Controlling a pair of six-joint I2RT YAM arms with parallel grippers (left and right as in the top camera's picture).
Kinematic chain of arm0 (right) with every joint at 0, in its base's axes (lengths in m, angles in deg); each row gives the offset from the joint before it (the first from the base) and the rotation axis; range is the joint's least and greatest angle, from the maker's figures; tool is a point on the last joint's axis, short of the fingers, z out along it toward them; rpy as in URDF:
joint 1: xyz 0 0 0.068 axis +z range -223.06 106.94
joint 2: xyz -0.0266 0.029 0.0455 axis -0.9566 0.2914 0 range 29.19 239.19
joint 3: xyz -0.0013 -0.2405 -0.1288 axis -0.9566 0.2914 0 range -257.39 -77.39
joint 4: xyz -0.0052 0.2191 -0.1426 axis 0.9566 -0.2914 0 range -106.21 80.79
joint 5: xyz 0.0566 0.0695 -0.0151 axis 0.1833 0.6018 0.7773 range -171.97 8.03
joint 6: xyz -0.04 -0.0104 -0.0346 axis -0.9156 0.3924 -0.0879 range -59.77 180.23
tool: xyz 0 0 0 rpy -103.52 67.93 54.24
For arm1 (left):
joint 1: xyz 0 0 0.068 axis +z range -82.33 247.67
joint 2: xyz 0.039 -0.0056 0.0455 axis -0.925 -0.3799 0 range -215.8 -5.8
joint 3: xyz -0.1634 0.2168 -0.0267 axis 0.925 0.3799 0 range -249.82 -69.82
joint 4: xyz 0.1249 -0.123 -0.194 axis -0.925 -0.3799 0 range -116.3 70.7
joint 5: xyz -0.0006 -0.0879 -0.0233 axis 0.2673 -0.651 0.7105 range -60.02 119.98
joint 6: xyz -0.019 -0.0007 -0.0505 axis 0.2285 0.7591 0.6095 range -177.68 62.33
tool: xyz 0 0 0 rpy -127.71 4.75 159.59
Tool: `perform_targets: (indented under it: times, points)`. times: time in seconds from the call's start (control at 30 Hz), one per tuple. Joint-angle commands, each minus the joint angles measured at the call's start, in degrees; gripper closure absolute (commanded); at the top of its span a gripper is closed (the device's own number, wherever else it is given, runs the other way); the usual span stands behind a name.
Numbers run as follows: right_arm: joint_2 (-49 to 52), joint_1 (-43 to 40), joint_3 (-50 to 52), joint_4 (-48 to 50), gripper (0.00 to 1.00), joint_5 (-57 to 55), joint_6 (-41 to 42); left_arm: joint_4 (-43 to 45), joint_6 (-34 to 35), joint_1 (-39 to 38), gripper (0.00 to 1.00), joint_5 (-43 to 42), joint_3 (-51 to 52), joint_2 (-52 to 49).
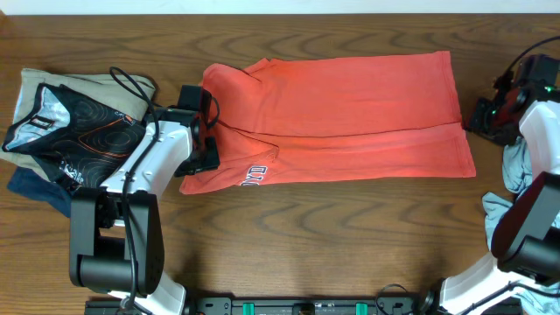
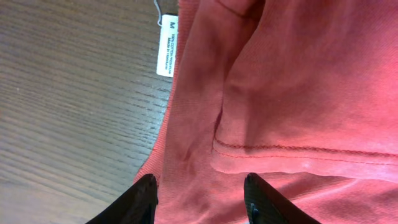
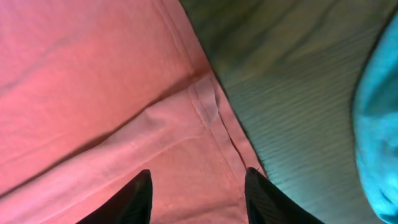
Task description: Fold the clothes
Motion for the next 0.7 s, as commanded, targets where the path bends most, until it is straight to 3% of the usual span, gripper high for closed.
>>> perform_targets:
  times: [0.0,0.2,0.67]
  points:
    - [3.6,0.5,1.3,0.0,0.55,2.0,-0.6,0.4,1.2,0.3,0.53,-0.7,1.2,0.3]
    - [7.5,1.4,1.3,2.1,0.57,3.3,-0.6,2.5,1.1,0.3,0.53,-0.7,3.3,0.3]
    - [8.5,2.5,1.5,7.3,0.76,3.7,-0.3,14.3,1.1,0.3,0.53,-0.6,12.7,0.3]
